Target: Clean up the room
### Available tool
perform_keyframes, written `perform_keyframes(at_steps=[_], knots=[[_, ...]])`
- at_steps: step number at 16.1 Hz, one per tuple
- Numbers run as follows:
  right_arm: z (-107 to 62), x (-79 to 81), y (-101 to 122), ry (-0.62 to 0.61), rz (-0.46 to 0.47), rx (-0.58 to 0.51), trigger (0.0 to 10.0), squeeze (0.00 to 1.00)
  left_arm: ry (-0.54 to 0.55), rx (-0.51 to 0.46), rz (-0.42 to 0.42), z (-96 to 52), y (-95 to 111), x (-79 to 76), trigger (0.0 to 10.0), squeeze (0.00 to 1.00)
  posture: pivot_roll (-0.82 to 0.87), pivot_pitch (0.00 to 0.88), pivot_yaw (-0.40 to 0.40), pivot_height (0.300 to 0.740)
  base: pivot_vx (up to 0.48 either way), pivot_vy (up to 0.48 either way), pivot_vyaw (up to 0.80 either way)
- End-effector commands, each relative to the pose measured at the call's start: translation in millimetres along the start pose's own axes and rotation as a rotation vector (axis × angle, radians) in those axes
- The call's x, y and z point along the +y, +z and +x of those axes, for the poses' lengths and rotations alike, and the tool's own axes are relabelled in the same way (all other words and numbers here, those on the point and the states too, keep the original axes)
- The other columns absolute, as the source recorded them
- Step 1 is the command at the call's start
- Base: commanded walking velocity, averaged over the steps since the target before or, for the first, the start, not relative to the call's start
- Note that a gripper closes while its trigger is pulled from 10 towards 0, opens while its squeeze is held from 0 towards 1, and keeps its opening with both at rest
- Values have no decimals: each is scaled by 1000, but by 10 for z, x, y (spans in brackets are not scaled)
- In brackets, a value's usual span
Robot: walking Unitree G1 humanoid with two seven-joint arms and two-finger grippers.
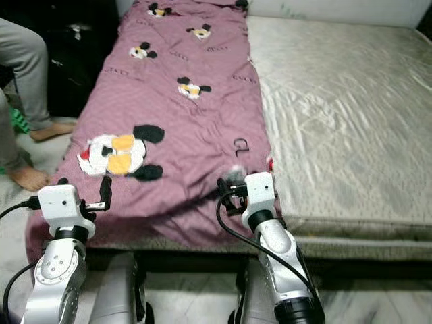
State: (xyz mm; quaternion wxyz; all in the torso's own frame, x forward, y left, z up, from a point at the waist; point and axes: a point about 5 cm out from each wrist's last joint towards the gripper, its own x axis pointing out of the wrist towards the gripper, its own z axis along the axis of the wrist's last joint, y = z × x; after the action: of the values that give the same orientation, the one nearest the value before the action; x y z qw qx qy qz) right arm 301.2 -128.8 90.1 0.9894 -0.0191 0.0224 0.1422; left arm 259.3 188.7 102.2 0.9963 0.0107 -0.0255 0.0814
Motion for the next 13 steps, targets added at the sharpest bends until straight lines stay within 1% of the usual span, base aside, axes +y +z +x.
perform_keyframes(at_steps=[1,4,8,9,10,11,12,13], knots=[[-18,-47,-18,1,-7,15,10000,0,-7,16,-3,-16,-17,-3,10000,0,41,159,-42,507,0,0,0],[-28,-78,-28,0,-10,24,10000,0,-9,23,-2,-41,-39,9,10000,0,40,162,-40,507,0,0,0],[-27,-32,-41,31,-3,33,10000,0,-6,28,-3,-54,-36,15,10000,0,44,162,-36,507,0,0,0],[-11,-22,-42,42,-32,40,10000,0,-6,28,-2,-57,-33,16,10000,0,44,162,-36,507,0,0,400],[0,-8,-30,43,-30,33,10000,0,-5,28,-1,-64,-30,22,10000,0,44,162,-36,507,0,0,788],[8,39,-20,61,-16,29,10000,0,-4,32,3,-96,-24,32,10000,0,62,163,-35,507,0,0,519],[12,64,-20,71,-10,29,10000,0,-5,36,6,-125,-23,36,10000,0,71,162,-33,507,0,0,0],[25,97,-17,80,-10,26,10000,0,-5,47,15,-186,-30,46,10000,0,83,164,-33,507,0,0,0]])
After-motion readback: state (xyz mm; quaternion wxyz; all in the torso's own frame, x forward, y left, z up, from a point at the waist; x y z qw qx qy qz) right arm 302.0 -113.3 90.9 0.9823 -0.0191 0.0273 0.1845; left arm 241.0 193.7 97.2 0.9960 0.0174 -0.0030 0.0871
